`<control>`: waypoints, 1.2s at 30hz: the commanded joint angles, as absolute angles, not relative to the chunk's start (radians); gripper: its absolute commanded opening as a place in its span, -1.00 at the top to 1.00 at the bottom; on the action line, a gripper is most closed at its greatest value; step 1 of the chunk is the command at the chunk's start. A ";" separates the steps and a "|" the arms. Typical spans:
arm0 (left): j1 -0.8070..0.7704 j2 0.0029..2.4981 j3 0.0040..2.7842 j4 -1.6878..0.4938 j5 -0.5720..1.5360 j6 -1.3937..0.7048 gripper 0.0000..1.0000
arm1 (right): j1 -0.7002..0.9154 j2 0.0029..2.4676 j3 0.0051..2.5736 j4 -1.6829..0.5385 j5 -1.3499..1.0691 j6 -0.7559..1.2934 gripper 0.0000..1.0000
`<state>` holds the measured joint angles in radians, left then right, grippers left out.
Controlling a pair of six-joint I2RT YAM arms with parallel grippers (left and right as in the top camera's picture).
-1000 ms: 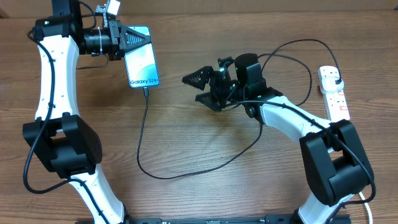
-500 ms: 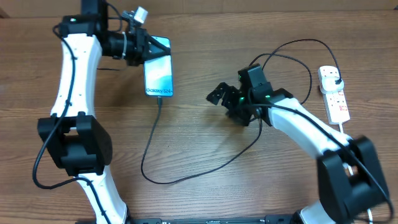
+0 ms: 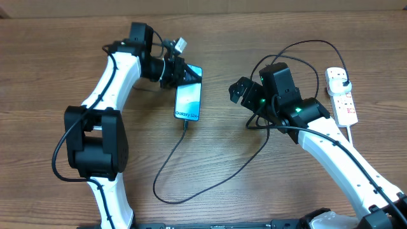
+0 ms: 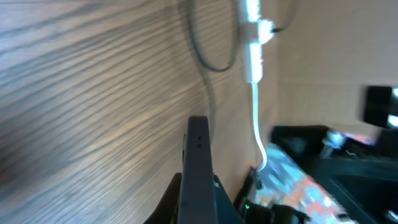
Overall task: Plug charger to phone and switch on socket
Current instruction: 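Lower the held phone flat onto the table with the left gripper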
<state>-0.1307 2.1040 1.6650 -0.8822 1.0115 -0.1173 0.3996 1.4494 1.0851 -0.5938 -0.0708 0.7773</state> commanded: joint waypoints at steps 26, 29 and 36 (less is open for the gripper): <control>-0.147 2.096 1.349 -0.568 0.702 -0.318 0.92 | 0.397 1.435 1.087 -0.630 -0.049 0.757 -1.00; -0.149 2.108 1.349 -0.572 0.700 -0.318 0.92 | 0.397 1.435 1.087 -0.631 -0.054 0.757 -1.00; -0.161 2.123 1.348 -0.574 0.698 -0.313 0.92 | 0.397 1.435 1.087 -0.631 -0.054 0.757 -1.00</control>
<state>-0.1448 2.1124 1.3487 -0.5716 0.6857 -0.3336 0.3996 1.4494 1.0851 -0.6365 -0.0628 0.7654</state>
